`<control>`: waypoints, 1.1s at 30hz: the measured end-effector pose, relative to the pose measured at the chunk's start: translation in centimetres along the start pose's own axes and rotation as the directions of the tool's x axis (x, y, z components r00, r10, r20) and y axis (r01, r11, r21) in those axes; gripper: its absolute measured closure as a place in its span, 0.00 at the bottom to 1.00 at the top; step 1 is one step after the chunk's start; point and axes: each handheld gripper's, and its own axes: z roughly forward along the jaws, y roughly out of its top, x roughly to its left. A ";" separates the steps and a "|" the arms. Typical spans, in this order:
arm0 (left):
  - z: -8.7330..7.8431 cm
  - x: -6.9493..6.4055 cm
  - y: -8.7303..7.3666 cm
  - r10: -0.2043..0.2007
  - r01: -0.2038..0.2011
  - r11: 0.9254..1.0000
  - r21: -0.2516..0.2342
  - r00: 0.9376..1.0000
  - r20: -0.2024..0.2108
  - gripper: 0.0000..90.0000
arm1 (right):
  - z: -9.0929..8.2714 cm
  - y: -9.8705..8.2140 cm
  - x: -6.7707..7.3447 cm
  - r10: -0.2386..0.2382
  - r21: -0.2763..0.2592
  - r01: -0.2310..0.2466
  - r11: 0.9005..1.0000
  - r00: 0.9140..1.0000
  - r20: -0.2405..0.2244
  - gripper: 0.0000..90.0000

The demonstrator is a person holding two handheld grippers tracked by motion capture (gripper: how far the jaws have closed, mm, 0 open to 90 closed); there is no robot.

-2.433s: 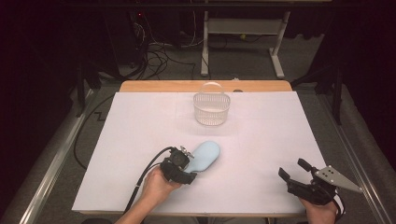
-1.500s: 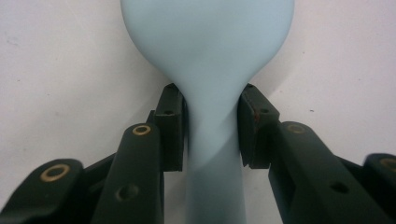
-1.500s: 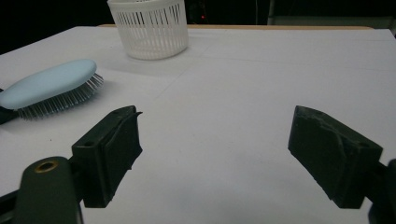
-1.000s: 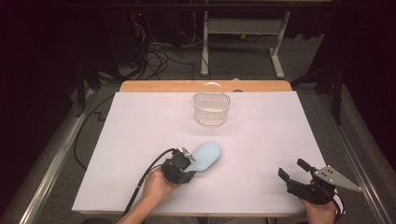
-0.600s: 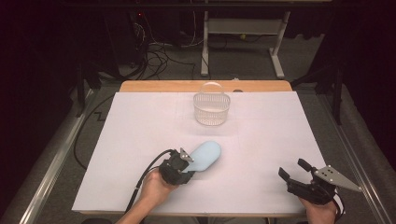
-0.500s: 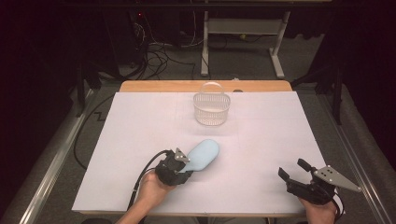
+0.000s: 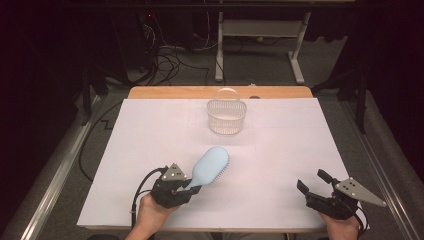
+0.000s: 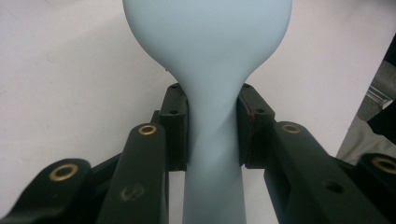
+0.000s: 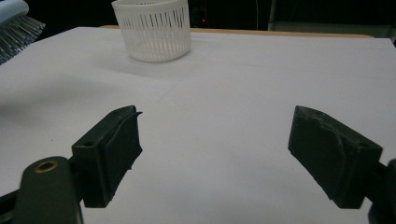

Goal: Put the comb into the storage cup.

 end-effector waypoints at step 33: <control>-1.2 0.3 -0.9 -0.010 0.012 0.993 -0.114 1.000 0.020 0.75 | -0.9 1.2 2.1 -0.036 -0.139 0.021 0.990 0.993 -0.111 0.18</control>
